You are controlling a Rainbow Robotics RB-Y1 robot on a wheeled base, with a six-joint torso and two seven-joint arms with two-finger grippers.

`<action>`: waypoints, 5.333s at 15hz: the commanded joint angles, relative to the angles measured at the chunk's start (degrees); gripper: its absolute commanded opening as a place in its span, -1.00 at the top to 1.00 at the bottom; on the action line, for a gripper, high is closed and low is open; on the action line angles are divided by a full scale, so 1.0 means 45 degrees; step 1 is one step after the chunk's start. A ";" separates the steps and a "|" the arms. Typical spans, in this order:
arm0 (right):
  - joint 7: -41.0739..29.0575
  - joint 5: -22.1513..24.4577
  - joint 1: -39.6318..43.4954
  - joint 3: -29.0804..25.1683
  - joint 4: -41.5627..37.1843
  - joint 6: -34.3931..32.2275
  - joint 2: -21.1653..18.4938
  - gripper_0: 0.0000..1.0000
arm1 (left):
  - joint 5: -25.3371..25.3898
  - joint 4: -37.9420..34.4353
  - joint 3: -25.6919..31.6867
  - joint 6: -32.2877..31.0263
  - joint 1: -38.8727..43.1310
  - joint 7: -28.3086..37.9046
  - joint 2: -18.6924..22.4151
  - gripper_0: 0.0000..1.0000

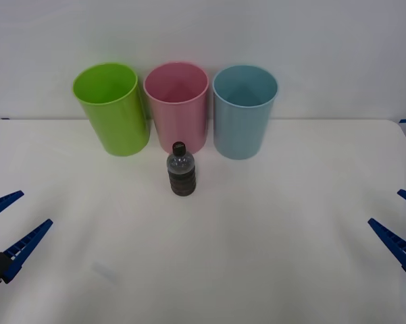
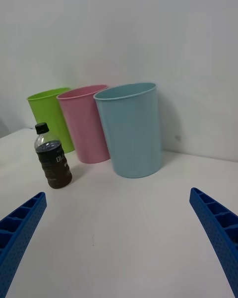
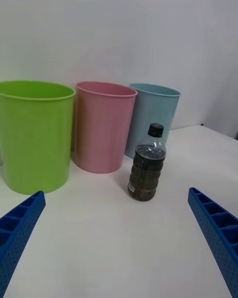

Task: Grasp the object on the table and drop it into the matching bin: aluminum can to the light blue bin, PET bottle to the pink bin.

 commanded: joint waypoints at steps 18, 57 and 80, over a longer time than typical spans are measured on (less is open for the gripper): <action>0.2617 0.0200 0.0380 0.3796 -0.0490 0.2841 0.0053 -1.00 | 0.0000 0.0000 0.0000 0.0000 0.0000 0.0000 0.0000 -1.00; 0.3691 0.1645 -0.7687 1.2624 0.4627 1.1825 0.2553 -1.00 | 0.0000 0.0000 0.0000 0.0000 0.0000 0.0000 0.0000 -1.00; 0.3730 0.2153 -0.9874 1.3014 0.7186 1.3583 0.4076 -1.00 | 0.0000 0.0000 0.0000 0.0000 0.0000 0.0000 0.0000 -1.00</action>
